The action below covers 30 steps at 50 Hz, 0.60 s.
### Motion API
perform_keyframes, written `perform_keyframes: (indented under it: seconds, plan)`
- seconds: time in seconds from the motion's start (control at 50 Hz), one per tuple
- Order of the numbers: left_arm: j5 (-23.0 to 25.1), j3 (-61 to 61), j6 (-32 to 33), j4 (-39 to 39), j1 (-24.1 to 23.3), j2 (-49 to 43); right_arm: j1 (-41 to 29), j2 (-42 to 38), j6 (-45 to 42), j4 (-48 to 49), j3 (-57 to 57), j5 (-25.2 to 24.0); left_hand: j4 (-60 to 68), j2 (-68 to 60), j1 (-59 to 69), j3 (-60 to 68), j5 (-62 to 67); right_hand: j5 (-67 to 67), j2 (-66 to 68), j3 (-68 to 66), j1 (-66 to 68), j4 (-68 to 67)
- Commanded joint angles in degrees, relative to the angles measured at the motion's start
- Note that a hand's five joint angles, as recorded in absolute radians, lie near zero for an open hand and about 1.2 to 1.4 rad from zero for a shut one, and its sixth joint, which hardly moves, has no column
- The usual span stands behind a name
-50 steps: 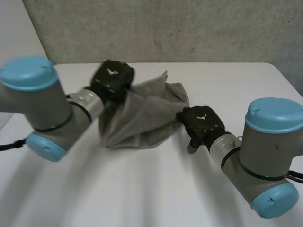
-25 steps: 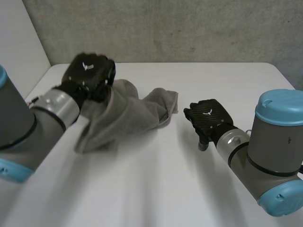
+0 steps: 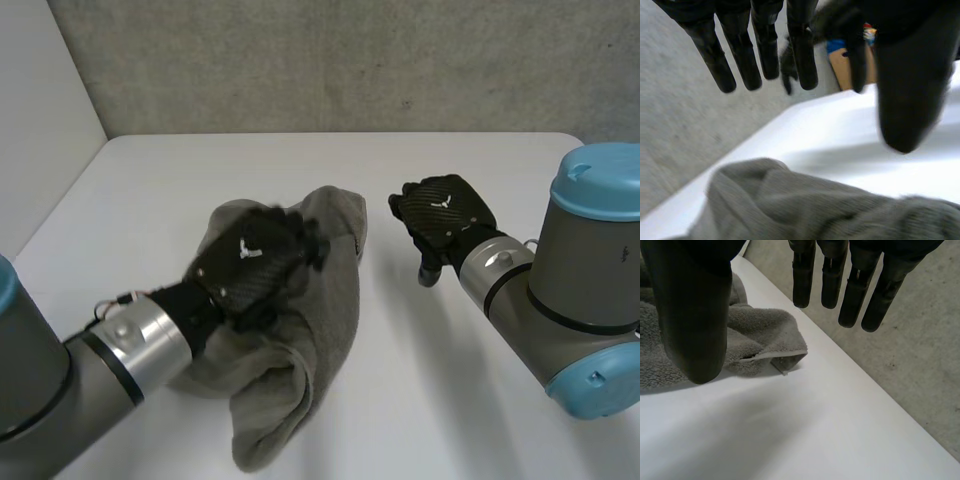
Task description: Fold the towel.
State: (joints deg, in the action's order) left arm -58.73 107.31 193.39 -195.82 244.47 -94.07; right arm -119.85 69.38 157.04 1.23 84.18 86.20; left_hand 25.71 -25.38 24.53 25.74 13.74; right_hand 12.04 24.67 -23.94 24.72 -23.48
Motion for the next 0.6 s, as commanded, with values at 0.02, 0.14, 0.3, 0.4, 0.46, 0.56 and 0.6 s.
perform_keyframes:
  seconds: [0.02, 0.14, 0.3, 0.4, 0.46, 0.56, 0.6]
  plan:
    - [-0.2, -3.0, 0.4, -2.3, 5.8, 0.0, -0.1, 0.3, 0.6, -1.4, 0.5, 0.3, -6.6, 6.2, -5.4, -6.6, -4.6, 0.3, -2.3, 1.6, -2.4, 1.1]
    - [0.3, -5.1, 0.9, -2.9, 10.8, -3.7, -0.1, 3.0, 6.4, -4.9, 1.5, 0.5, -8.8, 8.4, -7.6, -8.8, -6.8, 0.5, -2.1, 1.4, -2.2, 1.0]
    - [1.6, -7.0, 1.6, -2.3, 14.3, -11.3, -1.1, 4.0, 26.3, -6.5, 1.8, -2.7, -8.3, 7.9, -7.1, -8.3, -6.3, 0.8, -1.8, 1.1, -1.9, 0.6]
    - [5.2, -6.9, 1.6, -2.2, 15.2, -14.4, -4.2, 3.5, 32.4, -6.3, 2.0, -5.9, -7.4, 7.1, -6.2, -7.4, -5.5, 1.5, -1.1, 0.4, -1.2, -0.1]
    - [7.1, -6.9, 1.6, -2.2, 15.3, -16.0, -6.0, 2.0, 34.3, -6.1, 2.1, -6.5, -7.1, 6.8, -5.9, -7.1, -5.1, 3.2, 0.5, -1.3, 0.5, -1.7]
    - [7.6, -6.9, 1.7, -2.3, 15.3, -18.2, -9.0, -2.5, 34.9, -4.9, 1.2, -5.8, -5.9, 5.6, -4.7, -5.9, -3.9, 4.9, 2.2, -3.0, 2.2, -3.4]
    - [7.5, -7.1, 1.7, -2.4, 15.3, -19.0, -9.6, -3.6, 34.9, -4.7, 1.0, -5.3, -5.4, 5.1, -4.2, -5.4, -3.4, 5.0, 2.4, -3.1, 2.4, -3.6]
